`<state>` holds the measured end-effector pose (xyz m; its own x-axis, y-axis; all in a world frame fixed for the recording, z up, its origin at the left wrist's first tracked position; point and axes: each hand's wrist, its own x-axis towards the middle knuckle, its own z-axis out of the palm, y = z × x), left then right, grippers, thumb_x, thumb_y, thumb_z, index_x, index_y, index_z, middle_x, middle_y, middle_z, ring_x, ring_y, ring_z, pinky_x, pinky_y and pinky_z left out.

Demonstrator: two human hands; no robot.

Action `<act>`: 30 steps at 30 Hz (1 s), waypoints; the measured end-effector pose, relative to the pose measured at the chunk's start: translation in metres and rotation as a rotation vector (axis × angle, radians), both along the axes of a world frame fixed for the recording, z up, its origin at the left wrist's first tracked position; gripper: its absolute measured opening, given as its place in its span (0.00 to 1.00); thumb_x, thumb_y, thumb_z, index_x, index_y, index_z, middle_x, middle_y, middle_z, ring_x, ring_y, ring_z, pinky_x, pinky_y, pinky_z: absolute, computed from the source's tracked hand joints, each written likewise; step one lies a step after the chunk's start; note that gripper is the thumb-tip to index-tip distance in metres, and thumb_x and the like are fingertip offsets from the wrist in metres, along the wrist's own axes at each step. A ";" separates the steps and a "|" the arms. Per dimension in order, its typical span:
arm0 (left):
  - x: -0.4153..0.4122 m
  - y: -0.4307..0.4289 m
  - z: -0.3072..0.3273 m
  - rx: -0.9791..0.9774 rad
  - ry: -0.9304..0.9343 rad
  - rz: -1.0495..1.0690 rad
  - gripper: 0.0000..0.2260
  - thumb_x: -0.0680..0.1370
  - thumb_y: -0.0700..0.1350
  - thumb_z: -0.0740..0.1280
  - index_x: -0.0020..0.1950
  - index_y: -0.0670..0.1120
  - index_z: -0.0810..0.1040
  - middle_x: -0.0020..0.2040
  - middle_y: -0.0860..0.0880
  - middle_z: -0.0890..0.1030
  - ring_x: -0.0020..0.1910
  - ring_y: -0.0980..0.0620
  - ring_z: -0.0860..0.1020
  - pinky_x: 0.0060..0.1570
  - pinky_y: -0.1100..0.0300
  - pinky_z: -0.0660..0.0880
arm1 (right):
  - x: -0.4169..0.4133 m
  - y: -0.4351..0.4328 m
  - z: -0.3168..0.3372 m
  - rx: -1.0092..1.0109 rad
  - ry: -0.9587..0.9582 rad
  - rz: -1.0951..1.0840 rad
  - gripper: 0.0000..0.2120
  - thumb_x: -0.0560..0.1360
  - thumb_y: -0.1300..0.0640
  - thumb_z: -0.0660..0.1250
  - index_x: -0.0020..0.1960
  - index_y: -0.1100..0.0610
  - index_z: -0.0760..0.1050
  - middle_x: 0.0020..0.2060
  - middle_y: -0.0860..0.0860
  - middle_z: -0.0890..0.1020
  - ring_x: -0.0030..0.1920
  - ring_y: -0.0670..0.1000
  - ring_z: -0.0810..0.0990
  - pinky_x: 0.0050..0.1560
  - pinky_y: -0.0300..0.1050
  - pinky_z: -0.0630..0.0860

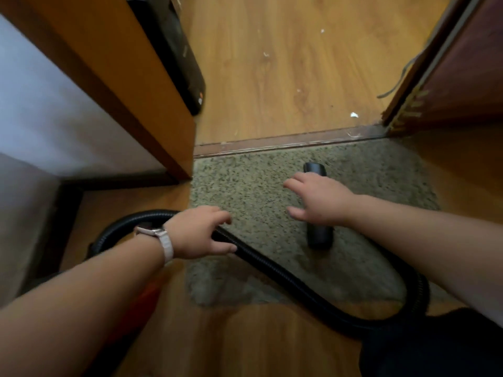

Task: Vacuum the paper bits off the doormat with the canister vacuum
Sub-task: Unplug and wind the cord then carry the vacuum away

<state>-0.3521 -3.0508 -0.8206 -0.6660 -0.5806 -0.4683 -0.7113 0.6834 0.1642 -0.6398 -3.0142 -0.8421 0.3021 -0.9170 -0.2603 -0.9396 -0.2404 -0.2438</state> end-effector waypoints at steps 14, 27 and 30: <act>0.269 0.035 0.086 -0.107 0.058 0.365 0.43 0.68 0.78 0.54 0.76 0.54 0.66 0.75 0.55 0.67 0.74 0.55 0.65 0.70 0.61 0.62 | 0.239 -0.012 0.084 -0.119 -0.039 0.354 0.27 0.77 0.38 0.63 0.71 0.48 0.67 0.63 0.49 0.73 0.64 0.52 0.72 0.62 0.49 0.74; 0.428 0.155 0.034 -0.030 0.158 0.645 0.44 0.71 0.74 0.62 0.81 0.55 0.52 0.81 0.55 0.54 0.78 0.55 0.56 0.75 0.55 0.59 | 0.436 0.018 0.092 -0.132 0.003 0.816 0.33 0.76 0.38 0.62 0.77 0.49 0.61 0.71 0.51 0.70 0.70 0.55 0.69 0.68 0.53 0.70; 0.444 0.169 0.011 -0.014 0.078 0.627 0.46 0.71 0.74 0.60 0.81 0.57 0.45 0.81 0.57 0.46 0.79 0.55 0.52 0.76 0.55 0.56 | 0.457 0.023 0.083 -0.135 0.033 0.928 0.35 0.77 0.37 0.62 0.79 0.48 0.57 0.75 0.52 0.66 0.75 0.54 0.63 0.73 0.53 0.64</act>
<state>0.0915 -2.8815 -0.8094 -0.2291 -0.8772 -0.4219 -0.9636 0.1431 0.2257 -0.1828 -2.9913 -0.7593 0.9223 -0.3361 -0.1907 -0.3639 -0.9215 -0.1358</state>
